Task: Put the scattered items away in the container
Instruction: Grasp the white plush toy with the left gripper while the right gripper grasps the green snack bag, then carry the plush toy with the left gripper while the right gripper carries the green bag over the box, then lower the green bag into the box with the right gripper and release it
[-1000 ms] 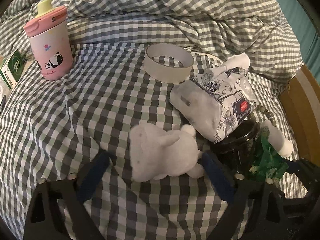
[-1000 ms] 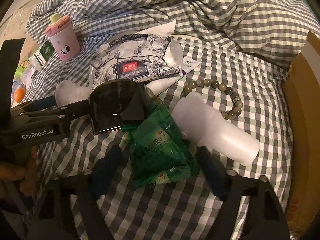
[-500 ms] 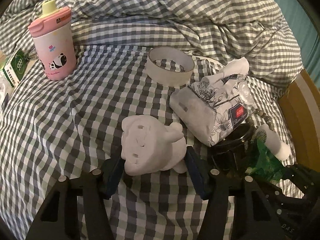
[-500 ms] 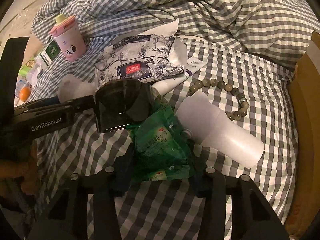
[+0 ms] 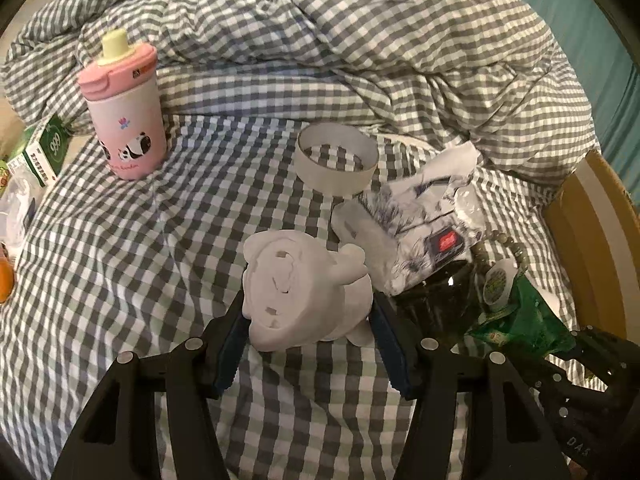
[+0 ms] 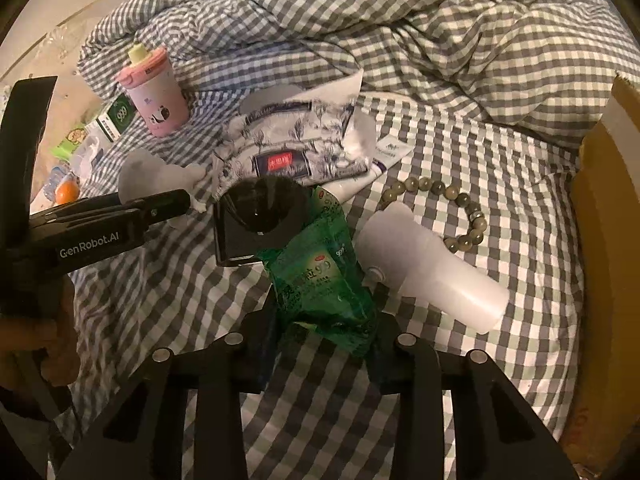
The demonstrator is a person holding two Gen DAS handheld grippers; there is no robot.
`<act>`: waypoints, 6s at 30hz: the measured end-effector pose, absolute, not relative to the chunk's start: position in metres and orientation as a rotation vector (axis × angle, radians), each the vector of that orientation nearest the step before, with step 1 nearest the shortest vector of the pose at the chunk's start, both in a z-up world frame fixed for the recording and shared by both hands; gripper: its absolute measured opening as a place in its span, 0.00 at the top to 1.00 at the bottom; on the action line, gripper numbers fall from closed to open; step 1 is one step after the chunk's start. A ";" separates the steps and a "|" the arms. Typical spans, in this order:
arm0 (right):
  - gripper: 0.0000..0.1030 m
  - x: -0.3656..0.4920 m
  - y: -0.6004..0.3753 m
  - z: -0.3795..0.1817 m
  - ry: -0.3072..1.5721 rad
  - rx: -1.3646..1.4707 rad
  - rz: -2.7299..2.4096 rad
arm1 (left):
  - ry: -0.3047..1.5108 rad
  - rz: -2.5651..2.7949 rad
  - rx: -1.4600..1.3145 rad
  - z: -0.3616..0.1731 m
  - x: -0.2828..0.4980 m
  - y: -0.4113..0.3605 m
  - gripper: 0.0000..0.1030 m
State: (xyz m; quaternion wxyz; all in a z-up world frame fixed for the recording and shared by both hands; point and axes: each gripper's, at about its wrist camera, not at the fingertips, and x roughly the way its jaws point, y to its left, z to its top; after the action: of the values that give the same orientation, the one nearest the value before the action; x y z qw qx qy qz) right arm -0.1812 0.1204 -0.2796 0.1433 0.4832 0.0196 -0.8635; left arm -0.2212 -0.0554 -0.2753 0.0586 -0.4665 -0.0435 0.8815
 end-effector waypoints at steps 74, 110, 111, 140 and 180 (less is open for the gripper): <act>0.67 0.034 0.270 -0.037 -0.058 0.791 -2.993 | 0.059 2.683 -0.743 -0.034 -0.034 0.118 0.41; 0.67 0.063 0.387 -0.028 -0.151 0.842 -3.194 | 0.138 2.501 -0.687 -0.034 -0.035 0.243 0.41; 0.67 0.062 0.387 -0.029 -0.152 0.846 -3.194 | 0.138 2.499 -0.692 -0.035 -0.036 0.245 0.41; 0.67 -0.027 0.429 -0.102 -0.197 1.082 -3.106 | 0.158 2.413 -0.909 -0.110 -0.117 0.291 0.41; 0.50 -0.049 0.440 -0.131 -0.257 1.145 -3.104 | 0.155 2.401 -0.935 -0.123 -0.130 0.298 0.35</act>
State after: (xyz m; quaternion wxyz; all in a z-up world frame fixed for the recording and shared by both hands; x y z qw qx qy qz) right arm -0.0491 0.4403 -0.1309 -0.0884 0.3436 -0.0771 -0.9317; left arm -0.1298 0.2982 -0.1233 0.2764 -0.3482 0.0579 0.8939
